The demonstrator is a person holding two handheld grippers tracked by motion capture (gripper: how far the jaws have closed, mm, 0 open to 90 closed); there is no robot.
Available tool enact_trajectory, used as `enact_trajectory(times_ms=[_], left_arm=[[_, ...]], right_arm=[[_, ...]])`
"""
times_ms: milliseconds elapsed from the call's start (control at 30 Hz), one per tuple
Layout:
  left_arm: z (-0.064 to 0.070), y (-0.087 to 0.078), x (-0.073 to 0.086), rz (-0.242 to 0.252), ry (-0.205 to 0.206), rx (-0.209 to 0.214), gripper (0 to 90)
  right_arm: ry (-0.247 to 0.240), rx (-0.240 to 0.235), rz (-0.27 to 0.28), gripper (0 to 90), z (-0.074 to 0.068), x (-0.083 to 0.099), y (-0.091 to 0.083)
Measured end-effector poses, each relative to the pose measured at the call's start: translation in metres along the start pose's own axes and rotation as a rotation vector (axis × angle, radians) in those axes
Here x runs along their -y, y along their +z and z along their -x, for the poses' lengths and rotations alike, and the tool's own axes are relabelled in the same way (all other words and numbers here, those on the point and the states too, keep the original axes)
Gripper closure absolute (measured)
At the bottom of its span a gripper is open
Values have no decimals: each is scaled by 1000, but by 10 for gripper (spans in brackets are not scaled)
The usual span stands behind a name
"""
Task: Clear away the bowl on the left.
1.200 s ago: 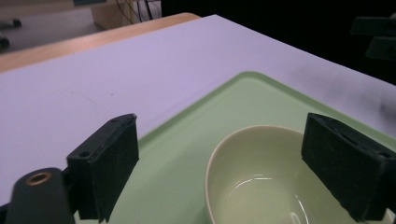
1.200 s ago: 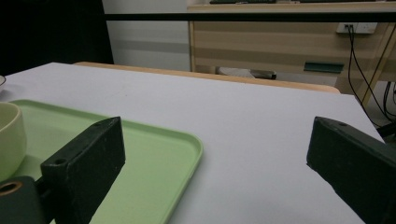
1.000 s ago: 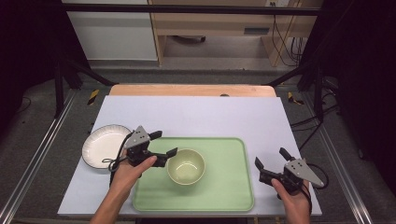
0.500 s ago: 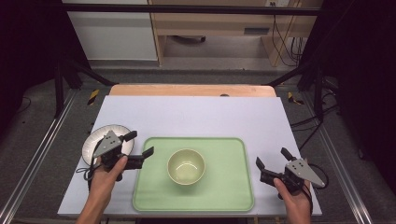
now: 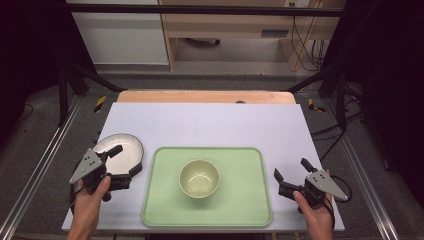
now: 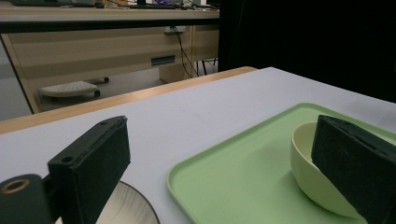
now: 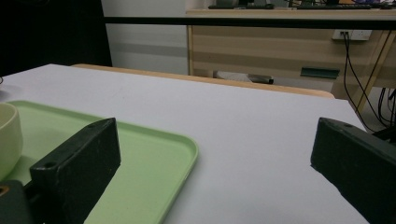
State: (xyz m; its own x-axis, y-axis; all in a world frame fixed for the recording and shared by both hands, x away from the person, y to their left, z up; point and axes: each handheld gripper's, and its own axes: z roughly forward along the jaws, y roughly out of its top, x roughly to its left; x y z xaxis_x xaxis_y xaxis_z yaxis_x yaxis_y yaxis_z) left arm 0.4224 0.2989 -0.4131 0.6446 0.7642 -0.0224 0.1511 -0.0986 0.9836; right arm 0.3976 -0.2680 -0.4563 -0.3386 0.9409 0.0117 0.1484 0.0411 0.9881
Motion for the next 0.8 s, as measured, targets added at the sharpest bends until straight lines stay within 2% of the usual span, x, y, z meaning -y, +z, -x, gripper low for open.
enact_trajectory(times_ms=[133,367,600,800], left_arm=[[-1,-10,2,2,7,-9,32],[-9,-27,7,38,0,-34,27],[-17,-28,12,36,-14,-54,27],[-22,-24,20,14,-19,-58,28]], right_arm=[[-1,7,3,17,1,0,0],[8,16,12,13,3,-1,-2],[5,16,13,13,4,-1,-3],[4,22,11,13,5,0,-3]])
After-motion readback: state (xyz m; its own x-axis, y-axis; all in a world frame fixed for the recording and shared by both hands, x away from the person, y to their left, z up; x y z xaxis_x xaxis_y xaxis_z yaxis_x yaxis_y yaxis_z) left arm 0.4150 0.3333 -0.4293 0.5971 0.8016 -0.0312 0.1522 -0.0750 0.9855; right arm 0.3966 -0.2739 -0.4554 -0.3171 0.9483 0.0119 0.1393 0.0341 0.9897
